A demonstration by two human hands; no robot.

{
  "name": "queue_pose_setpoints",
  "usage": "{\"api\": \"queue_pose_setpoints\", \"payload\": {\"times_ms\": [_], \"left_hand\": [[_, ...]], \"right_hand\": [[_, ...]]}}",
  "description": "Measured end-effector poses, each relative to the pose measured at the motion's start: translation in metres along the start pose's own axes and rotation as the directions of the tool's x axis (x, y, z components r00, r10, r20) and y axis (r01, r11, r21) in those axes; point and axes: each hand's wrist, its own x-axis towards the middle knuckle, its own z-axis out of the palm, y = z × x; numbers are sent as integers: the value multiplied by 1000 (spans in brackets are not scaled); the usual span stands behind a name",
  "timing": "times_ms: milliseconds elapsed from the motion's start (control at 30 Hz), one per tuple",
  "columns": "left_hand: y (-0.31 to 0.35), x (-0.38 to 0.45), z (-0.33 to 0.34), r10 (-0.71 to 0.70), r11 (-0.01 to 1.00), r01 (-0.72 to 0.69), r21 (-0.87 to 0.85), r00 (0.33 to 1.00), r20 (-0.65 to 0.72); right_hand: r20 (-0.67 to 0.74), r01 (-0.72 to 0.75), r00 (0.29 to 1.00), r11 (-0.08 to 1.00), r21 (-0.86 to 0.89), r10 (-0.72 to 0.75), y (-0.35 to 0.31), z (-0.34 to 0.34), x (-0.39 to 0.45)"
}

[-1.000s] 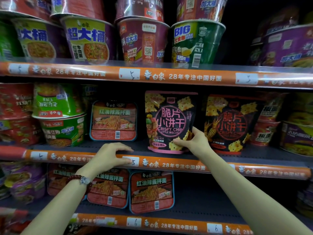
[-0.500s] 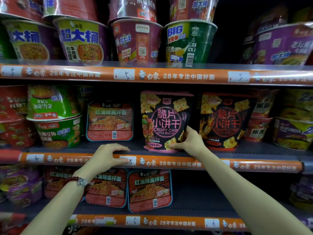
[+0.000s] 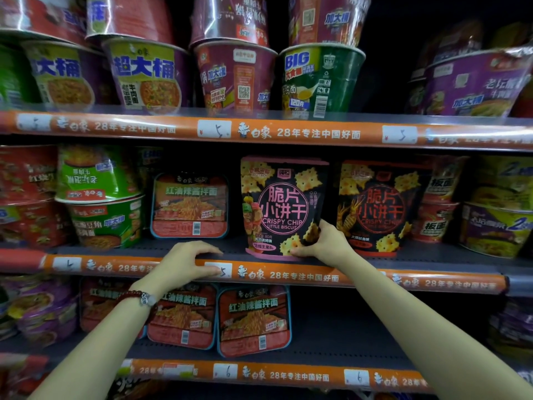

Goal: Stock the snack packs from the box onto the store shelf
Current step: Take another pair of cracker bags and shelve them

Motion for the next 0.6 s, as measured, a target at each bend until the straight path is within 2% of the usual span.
{"api": "queue_pose_setpoints", "payload": {"times_ms": [167,333,433,600], "left_hand": [[26,2,3,105,975,-105,196,994,6],[85,19,28,279,933,-282,226,959,44],[124,35,48,350,907,-338,252,937,-3],[212,63,94,474,851,-482,208,876,89]], "right_hand": [[16,52,999,990,-130,-51,11,-17,-15],[31,148,989,957,-250,-145,32,-43,-34],[38,215,976,913,-347,-216,56,-68,-49],[-18,196,973,862,-467,-231,108,-127,-81]]}}
